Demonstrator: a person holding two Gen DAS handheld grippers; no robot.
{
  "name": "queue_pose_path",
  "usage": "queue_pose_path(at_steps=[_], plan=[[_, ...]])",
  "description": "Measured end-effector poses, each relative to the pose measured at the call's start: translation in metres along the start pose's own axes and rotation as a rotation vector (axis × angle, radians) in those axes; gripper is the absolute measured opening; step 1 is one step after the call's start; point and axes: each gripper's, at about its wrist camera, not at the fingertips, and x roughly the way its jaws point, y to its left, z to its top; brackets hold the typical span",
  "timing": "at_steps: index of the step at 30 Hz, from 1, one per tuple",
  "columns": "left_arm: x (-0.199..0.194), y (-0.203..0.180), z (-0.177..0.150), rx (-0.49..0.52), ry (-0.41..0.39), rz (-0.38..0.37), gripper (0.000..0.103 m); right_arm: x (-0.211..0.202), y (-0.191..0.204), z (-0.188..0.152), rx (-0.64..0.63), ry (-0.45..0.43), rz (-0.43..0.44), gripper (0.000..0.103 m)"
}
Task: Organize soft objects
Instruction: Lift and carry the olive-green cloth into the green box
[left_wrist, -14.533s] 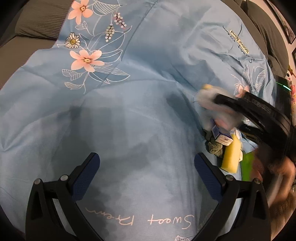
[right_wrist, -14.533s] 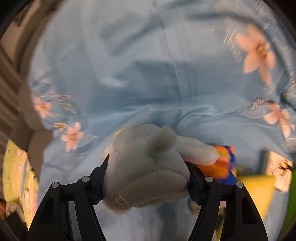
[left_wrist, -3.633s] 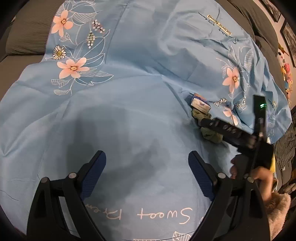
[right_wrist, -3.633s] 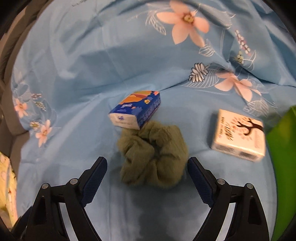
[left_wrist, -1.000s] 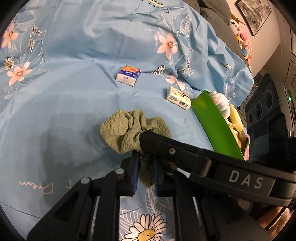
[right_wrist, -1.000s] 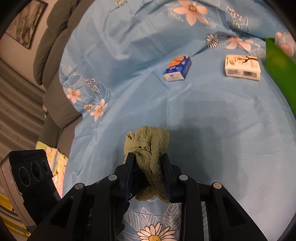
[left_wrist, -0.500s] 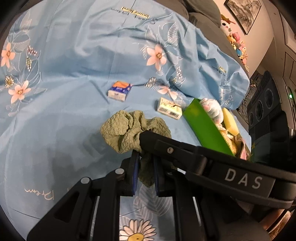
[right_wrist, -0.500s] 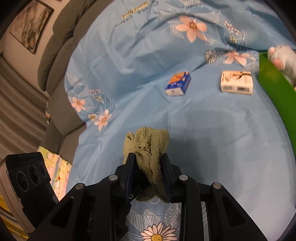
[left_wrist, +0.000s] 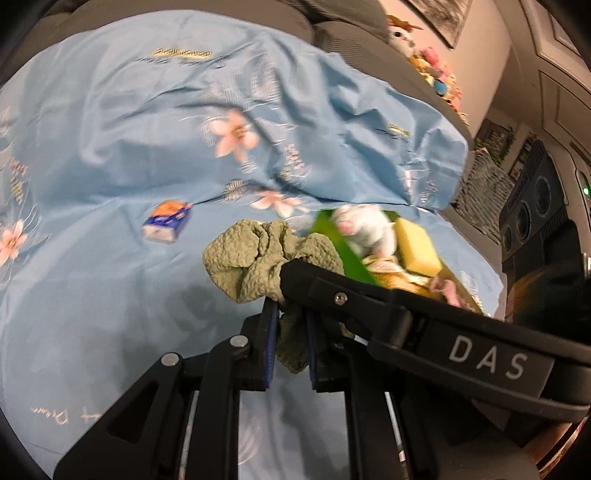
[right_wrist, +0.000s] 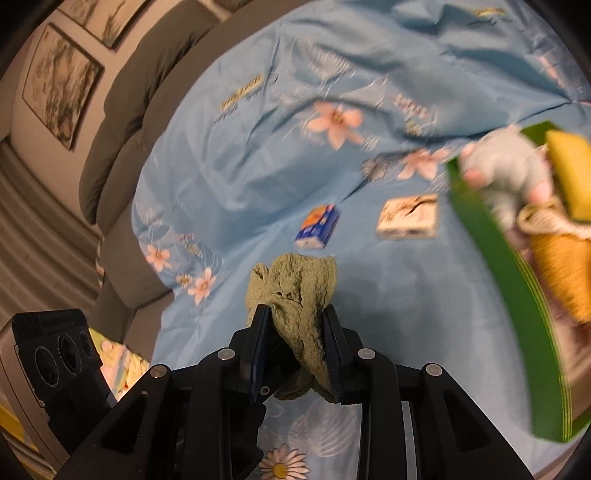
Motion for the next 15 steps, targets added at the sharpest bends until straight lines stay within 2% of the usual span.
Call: queue_pose_path(at_steps=[9, 15], plan=[[0.035, -0.066, 0.017, 0.092, 0.018, -0.097, 0.01, -0.056, -0.045, 0.023, 0.07, -0.131, -0.072, 0.031], [0.066, -0.11, 0.025, 0.15, 0.063, -0.146, 0.01, -0.089, -0.085, 0.041, 0.128, -0.205, -0.128, 0.031]])
